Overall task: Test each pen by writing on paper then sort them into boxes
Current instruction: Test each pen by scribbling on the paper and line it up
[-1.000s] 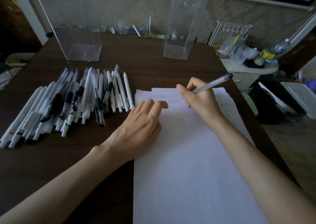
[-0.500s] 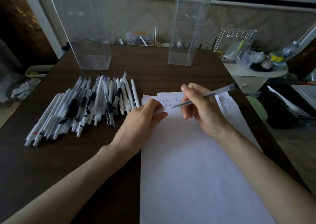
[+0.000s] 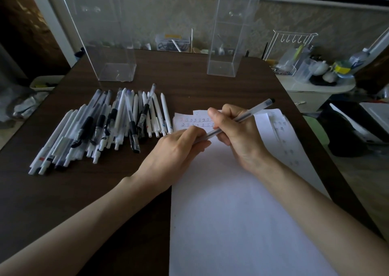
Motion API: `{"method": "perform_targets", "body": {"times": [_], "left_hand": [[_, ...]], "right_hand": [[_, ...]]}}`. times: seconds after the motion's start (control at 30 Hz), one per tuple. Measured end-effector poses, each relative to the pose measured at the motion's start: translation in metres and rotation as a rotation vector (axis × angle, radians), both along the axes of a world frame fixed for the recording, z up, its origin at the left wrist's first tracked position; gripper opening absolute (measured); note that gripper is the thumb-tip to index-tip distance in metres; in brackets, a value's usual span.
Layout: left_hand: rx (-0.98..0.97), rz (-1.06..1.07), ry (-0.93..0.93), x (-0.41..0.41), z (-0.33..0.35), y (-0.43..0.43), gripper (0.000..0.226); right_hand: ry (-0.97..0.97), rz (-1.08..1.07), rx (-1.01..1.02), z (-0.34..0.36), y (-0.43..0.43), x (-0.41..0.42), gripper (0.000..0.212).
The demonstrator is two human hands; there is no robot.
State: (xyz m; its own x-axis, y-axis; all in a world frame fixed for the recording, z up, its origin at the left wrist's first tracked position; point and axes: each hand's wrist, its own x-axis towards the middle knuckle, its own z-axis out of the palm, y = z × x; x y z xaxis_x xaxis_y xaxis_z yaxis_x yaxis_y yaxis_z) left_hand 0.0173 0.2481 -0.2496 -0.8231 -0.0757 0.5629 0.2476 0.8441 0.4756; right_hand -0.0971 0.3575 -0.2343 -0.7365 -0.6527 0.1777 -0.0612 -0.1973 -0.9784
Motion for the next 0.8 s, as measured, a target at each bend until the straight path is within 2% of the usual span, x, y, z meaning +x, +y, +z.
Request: {"method": "perform_targets", "body": {"times": [0.13, 0.23, 0.4, 0.5, 0.57, 0.67, 0.73, 0.8], "left_hand": [[-0.044, 0.052, 0.029, 0.002, 0.000, -0.001, 0.030], [-0.065, 0.092, 0.043, 0.000, -0.002, 0.000, 0.025], [0.072, 0.154, -0.011, -0.006, -0.005, -0.007, 0.026], [0.048, 0.320, -0.055, -0.005, -0.004, -0.019, 0.025], [0.041, 0.438, -0.102, 0.001, 0.002, -0.031, 0.033], [-0.021, 0.556, -0.123, 0.015, 0.015, -0.050, 0.033], [-0.061, 0.595, -0.164, 0.024, 0.021, -0.062, 0.031], [-0.077, 0.627, -0.275, 0.030, 0.023, -0.074, 0.036]], "right_hand": [[-0.010, -0.061, -0.009, -0.002, -0.007, 0.007, 0.043], [0.010, -0.108, 0.012, 0.000, -0.010, 0.012, 0.041], [0.066, 0.015, 0.132, 0.008, -0.014, 0.014, 0.035], [0.238, 0.038, 0.216, 0.008, -0.015, 0.008, 0.023], [0.460, 0.036, 0.369, 0.005, -0.014, 0.004, 0.010], [0.767, 0.082, 0.571, 0.001, -0.018, 0.001, 0.041], [0.818, 0.142, 0.644, -0.001, -0.025, 0.003, 0.050], [0.815, 0.154, 0.679, -0.002, -0.033, 0.005, 0.048]]}}
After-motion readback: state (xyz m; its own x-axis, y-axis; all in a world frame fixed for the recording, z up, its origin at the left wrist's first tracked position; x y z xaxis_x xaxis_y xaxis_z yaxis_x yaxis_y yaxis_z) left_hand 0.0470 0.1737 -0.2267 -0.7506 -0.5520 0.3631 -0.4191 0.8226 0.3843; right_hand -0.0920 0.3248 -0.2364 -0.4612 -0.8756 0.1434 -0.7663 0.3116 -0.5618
